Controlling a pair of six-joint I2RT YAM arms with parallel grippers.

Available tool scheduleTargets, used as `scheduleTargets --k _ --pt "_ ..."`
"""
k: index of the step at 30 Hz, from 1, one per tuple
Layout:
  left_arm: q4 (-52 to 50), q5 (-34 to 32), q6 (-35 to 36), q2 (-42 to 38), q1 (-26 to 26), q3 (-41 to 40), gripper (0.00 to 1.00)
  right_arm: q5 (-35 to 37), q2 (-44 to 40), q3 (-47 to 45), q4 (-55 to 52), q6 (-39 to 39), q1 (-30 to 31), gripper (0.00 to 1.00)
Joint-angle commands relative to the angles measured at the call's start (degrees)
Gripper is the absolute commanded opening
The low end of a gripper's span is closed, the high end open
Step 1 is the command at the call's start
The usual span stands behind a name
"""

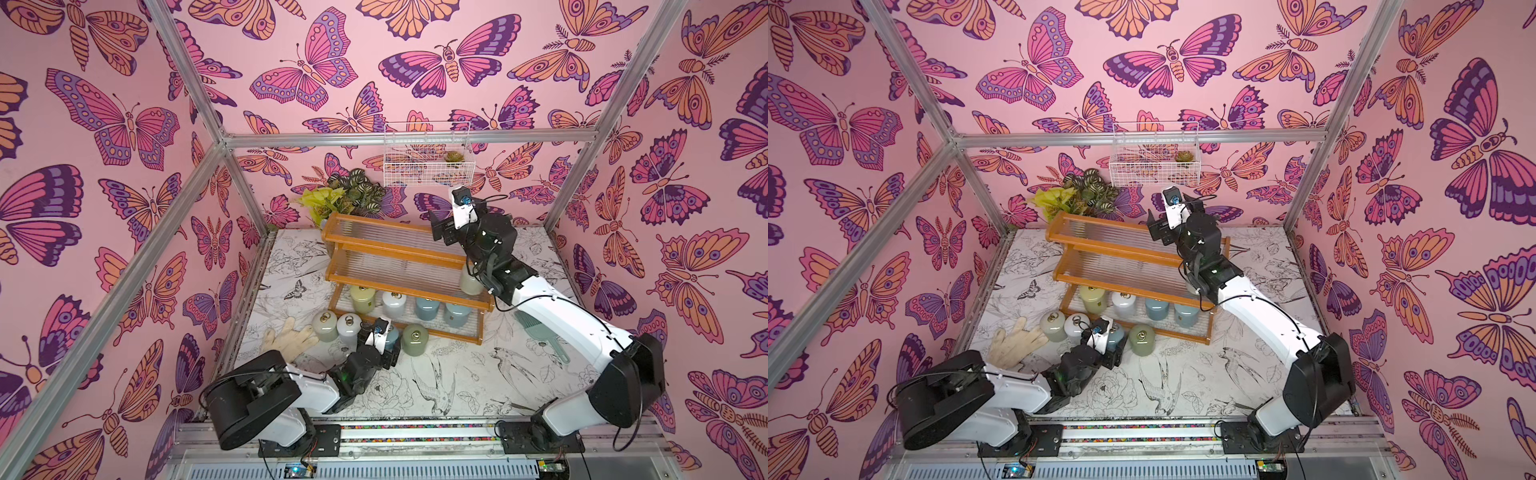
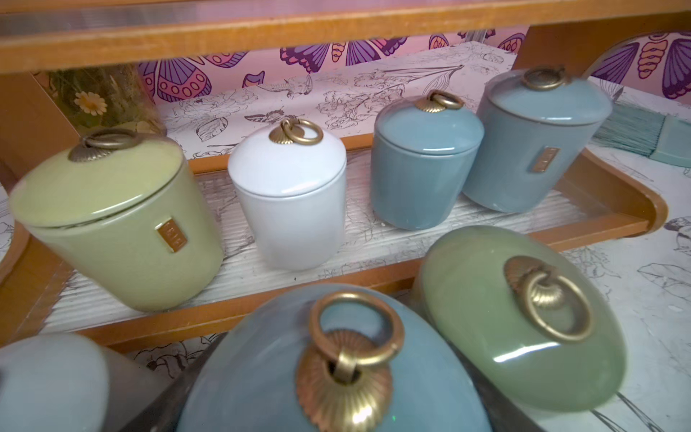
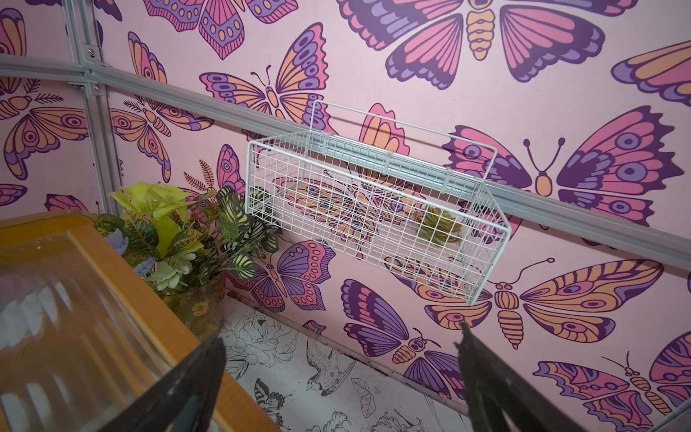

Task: Remove the tea canisters from the shelf
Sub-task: Place the tea canister at the center of the board.

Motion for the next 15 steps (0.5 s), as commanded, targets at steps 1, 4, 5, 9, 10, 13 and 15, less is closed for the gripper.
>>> scheduleTargets --k 1,4,5,9,10,13,15 --pt "12.0 -1.7 -1.5 4.8 0.3 0.0 0.79 -0.5 0.9 1.1 -0.7 -0.3 -0.3 0.99" --pt "16.4 -2.6 -2.4 10.0 0.4 0.1 0.79 -0.8 0.9 1.0 -0.7 -0.4 -0.3 0.99" --pt "17.1 -2.6 -2.9 11.2 0.4 0.3 0.79 -0.8 1.0 1.0 -0.8 -0.4 -0.3 0.99" --pt "18.0 -2.7 -3.4 13.9 0.4 1.0 0.81 -1.0 1.3 1.0 -0.5 -0.4 -0.3 0.99" --pt "18.0 -3.0 -3.6 14.3 0.4 1.1 0.85 -1.2 1.4 1.1 -0.5 -0.4 -0.3 0.99" --pt "17.8 -3.2 -4.1 14.4 0.4 0.9 0.96 -1.4 1.6 1.3 -0.7 -0.3 -0.3 0.99" --pt "17.5 -4.1 -4.6 14.2 0.3 0.7 0.99 -1.4 1.6 1.2 -0.5 -0.4 -0.3 0.99"
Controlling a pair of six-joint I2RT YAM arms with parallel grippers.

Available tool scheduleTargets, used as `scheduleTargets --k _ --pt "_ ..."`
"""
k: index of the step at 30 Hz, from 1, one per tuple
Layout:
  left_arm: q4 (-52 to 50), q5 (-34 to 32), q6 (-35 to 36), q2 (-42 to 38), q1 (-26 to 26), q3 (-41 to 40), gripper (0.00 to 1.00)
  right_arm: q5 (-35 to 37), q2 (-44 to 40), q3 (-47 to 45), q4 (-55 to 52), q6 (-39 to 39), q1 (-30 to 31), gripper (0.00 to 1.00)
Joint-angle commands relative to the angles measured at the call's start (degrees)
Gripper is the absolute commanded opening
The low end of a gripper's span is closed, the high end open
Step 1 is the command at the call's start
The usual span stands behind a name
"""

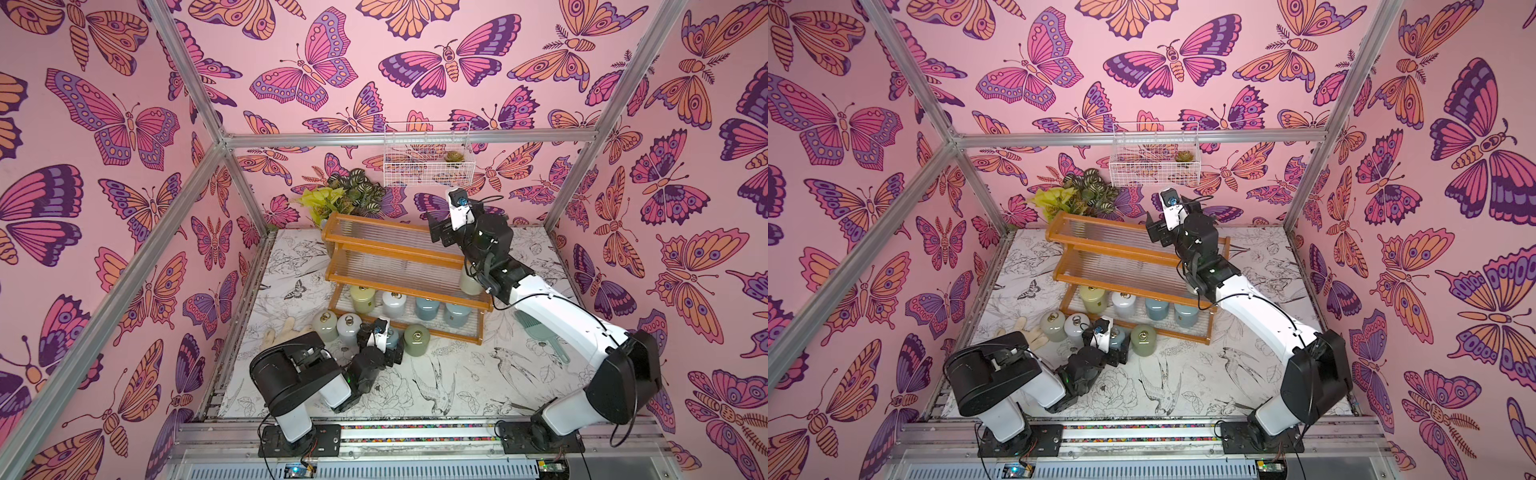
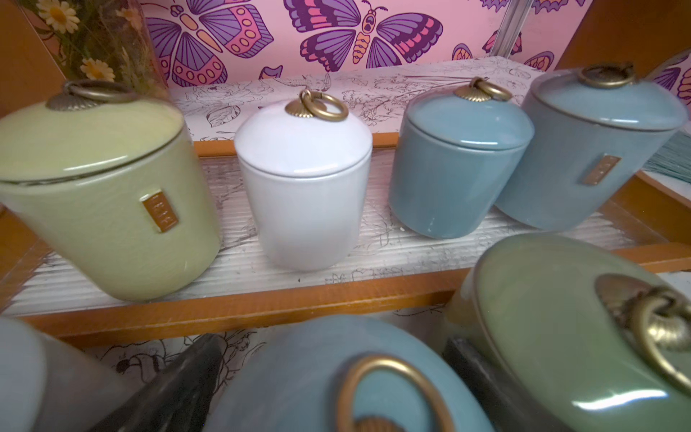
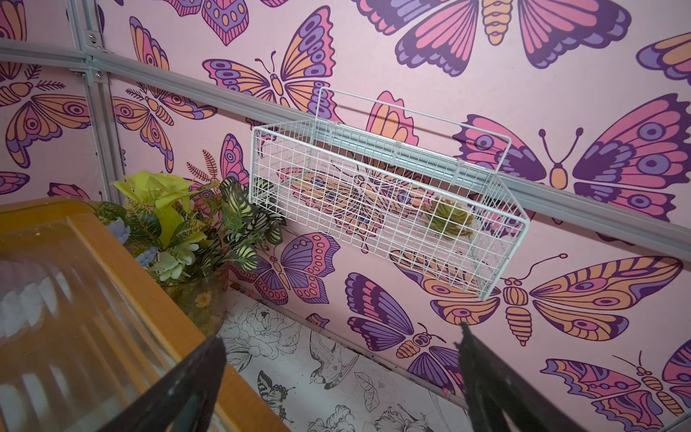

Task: Remove the tea canisters from the shelf
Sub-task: Place the tea canister at the center of the board, then pick up the tea canister from the shelf.

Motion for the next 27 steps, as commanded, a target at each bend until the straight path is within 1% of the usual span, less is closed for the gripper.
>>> scheduleTargets --k 1,6,8,11,13,17,19,21,25,27 --pt "1.7 -1.7 -1.5 0.0 0.1 0.0 1.0 -0.7 0.4 1.2 -0.3 -0.5 -0.3 0.99" --pt "-2.5 -3.6 -1.6 -2.5 -0.2 0.3 1.0 -0.7 -0.3 1.0 -0.1 -0.9 -0.3 0.99" --pt "-4.9 -4.6 -0.8 -5.6 -0.5 0.7 1.0 -0.8 -0.6 1.0 -0.1 -1.0 -0.3 0.99" --pt "-13.7 -6.5 -1.4 -12.5 -0.5 2.3 1.0 -0.8 -0.8 0.9 -0.1 -1.0 -0.3 0.99" --pt "-20.0 -6.6 -1.3 -18.1 -0.5 3.7 1.0 -1.0 -0.9 1.0 -0.1 -0.8 -0.4 0.99" --pt "-31.7 -4.6 -0.2 -29.0 -0.5 6.2 1.0 -1.5 -1.0 1.0 0.2 -0.2 -0.5 0.99" --pt "-38.5 -1.1 1.9 -32.7 -0.4 10.9 1.0 -2.3 -1.2 1.1 0.2 0.5 -1.0 0.99" --pt "-43.4 3.7 5.0 -33.9 -0.4 15.2 1.0 -2.6 -1.6 1.4 -0.3 0.9 -1.5 0.99" --pt "-54.5 18.5 12.9 -31.9 0.4 27.4 1.0 -3.1 -3.5 1.9 -1.6 0.8 -2.8 0.99" --pt "-56.8 25.2 15.4 -29.9 1.7 31.8 1.0 -3.1 -4.4 2.1 -2.6 0.9 -3.6 0.99"
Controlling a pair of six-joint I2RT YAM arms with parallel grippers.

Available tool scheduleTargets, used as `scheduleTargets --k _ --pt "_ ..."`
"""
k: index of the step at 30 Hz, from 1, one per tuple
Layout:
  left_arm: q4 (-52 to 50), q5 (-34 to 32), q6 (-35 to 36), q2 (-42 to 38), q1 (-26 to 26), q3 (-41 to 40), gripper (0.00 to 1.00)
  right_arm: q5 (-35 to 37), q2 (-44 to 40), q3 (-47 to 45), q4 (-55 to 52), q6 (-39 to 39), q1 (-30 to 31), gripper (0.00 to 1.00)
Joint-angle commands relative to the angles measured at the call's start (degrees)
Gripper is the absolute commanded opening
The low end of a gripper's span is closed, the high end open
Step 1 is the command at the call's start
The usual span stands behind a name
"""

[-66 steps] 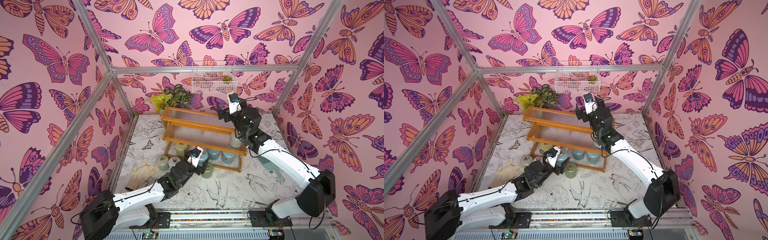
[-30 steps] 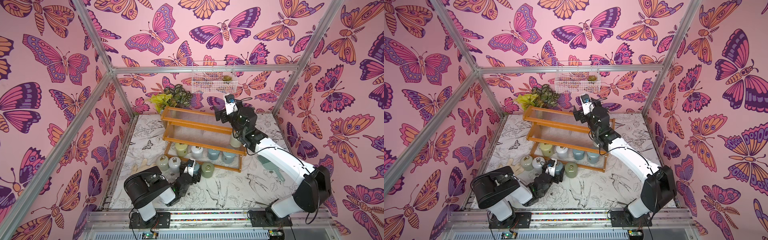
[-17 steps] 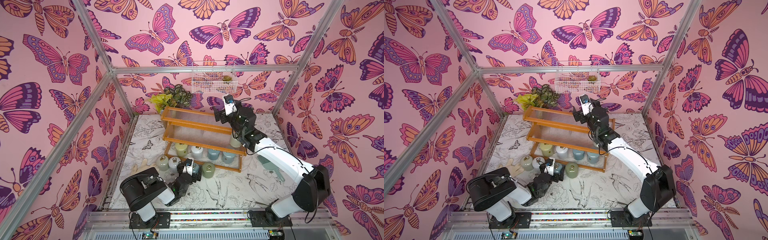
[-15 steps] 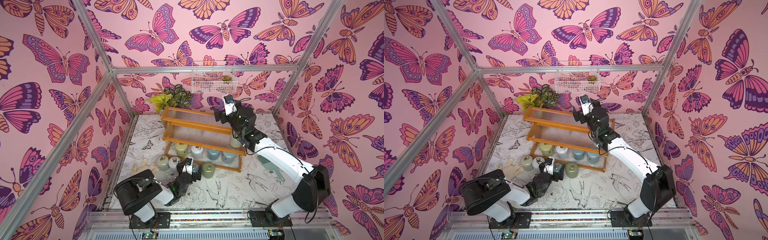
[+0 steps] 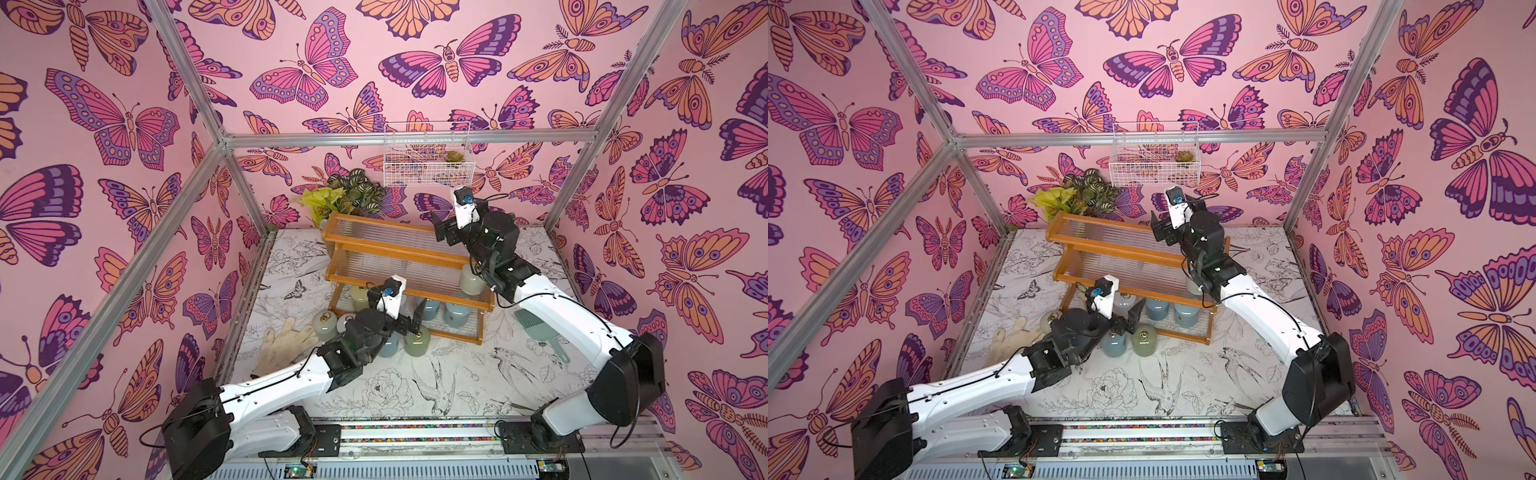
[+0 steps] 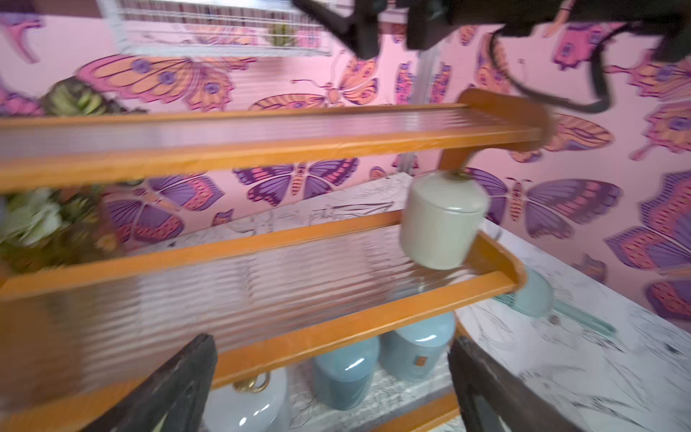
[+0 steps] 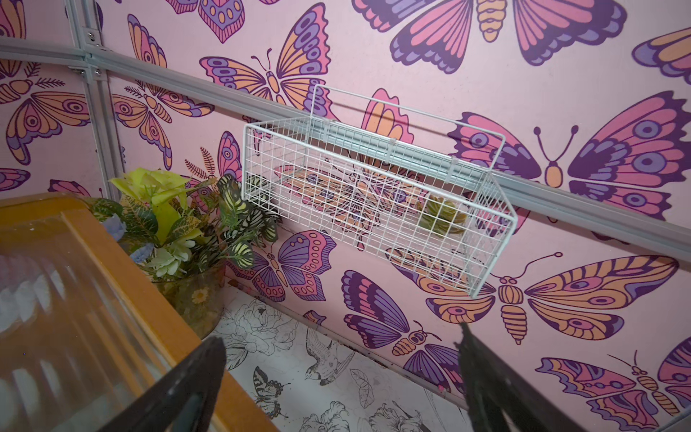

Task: Remove the tea canisters from the shelf
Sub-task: Pick up the tea canister from the shelf.

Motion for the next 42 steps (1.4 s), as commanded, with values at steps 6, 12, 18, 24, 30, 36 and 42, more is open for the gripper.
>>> scheduleTargets --k 6,12,18,24,30,36,42 --pt "-4.5 28.3 3.8 9.9 6.9 10.8 1.0 -0.2 -5.5 2.8 -2.3 1.6 -2.8 0.99" --pt "-1.0 33.7 2.9 18.2 6.9 16.3 1.0 1.1 -5.7 5.6 -5.4 2.9 -4.0 0.99" --pt "6.6 30.6 3.7 23.1 5.2 16.6 1.0 1.2 -4.2 6.8 -7.4 4.4 -4.6 0.99" --pt "12.6 26.5 6.1 28.6 2.5 19.0 1.0 1.8 -2.0 8.3 -9.7 5.8 -5.3 0.99" --pt "13.8 24.1 8.6 33.6 1.1 23.9 1.0 1.4 -1.4 8.1 -9.4 6.3 -6.6 0.99" --pt "14.9 23.6 8.5 38.7 1.1 27.9 1.0 0.5 -1.7 6.6 -7.7 6.4 -7.5 0.99" --pt "17.2 24.0 7.9 41.9 1.1 30.0 1.0 0.2 -1.8 5.8 -6.7 5.9 -7.5 0.99"
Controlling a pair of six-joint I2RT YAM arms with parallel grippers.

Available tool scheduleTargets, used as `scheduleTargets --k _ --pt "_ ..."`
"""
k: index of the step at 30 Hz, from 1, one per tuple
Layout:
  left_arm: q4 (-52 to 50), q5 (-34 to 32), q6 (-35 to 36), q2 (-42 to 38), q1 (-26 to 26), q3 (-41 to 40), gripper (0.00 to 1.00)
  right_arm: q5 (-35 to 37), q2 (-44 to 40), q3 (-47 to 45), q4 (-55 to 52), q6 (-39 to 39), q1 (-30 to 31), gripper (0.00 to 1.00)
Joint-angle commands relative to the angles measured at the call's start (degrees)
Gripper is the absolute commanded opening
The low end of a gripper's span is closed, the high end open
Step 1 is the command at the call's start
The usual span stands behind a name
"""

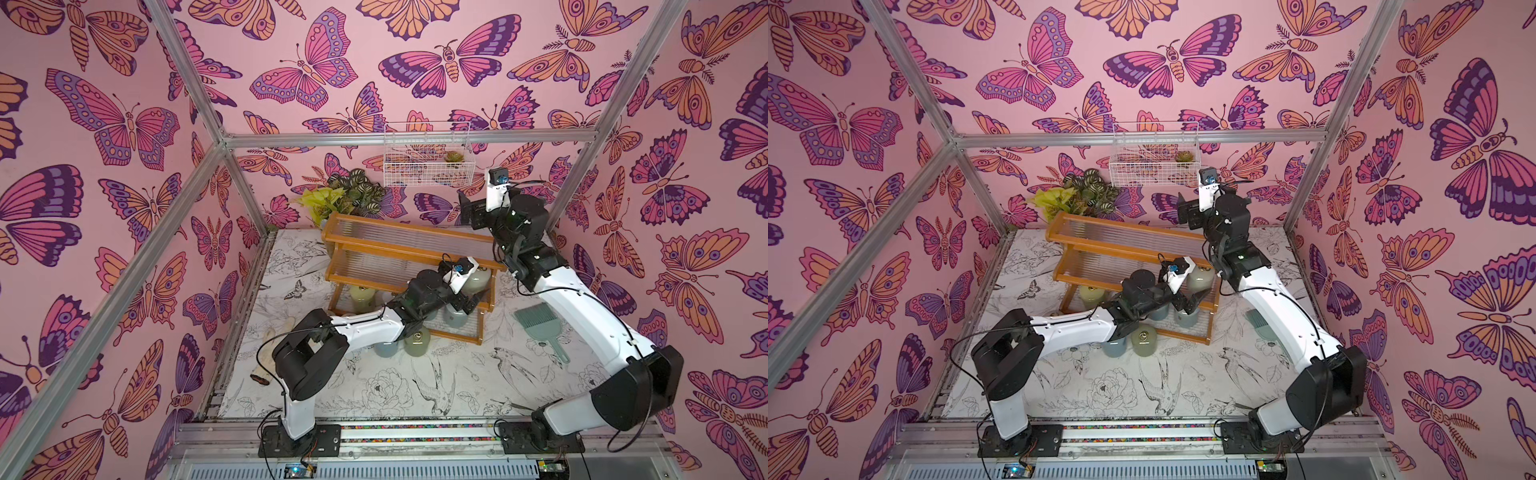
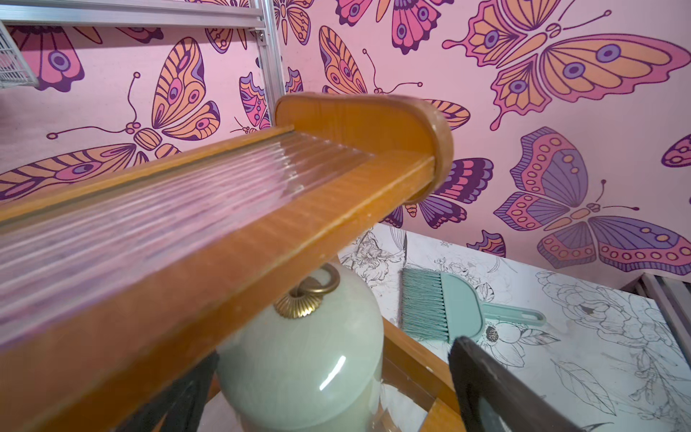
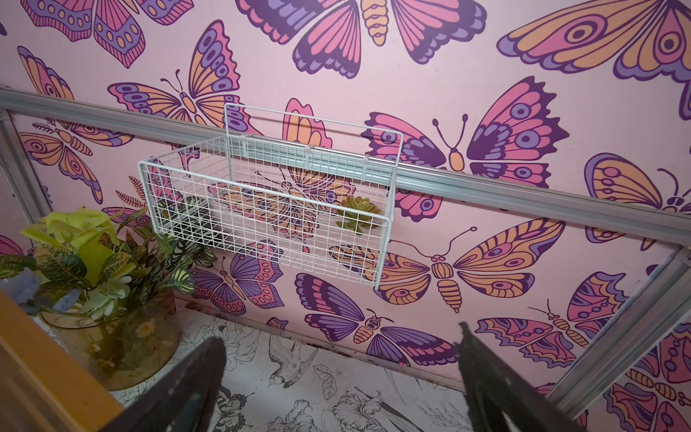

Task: Remove the tea canisters from the shelf
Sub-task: Pick up the tea canister from the shelf.

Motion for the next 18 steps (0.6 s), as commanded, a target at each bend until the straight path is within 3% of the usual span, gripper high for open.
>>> scheduleTargets --k 1,18 --pt "3.0 -0.1 0.0 1.9 0.1 1.4 1.0 -0.6 -0.2 -0.6 1.8 0.2 -0.3 0.99" --pt "5.5 -2.0 -3.1 6.4 1.2 4.0 1.0 -1.5 0.6 -2.5 4.7 -0.1 -0.7 0.99"
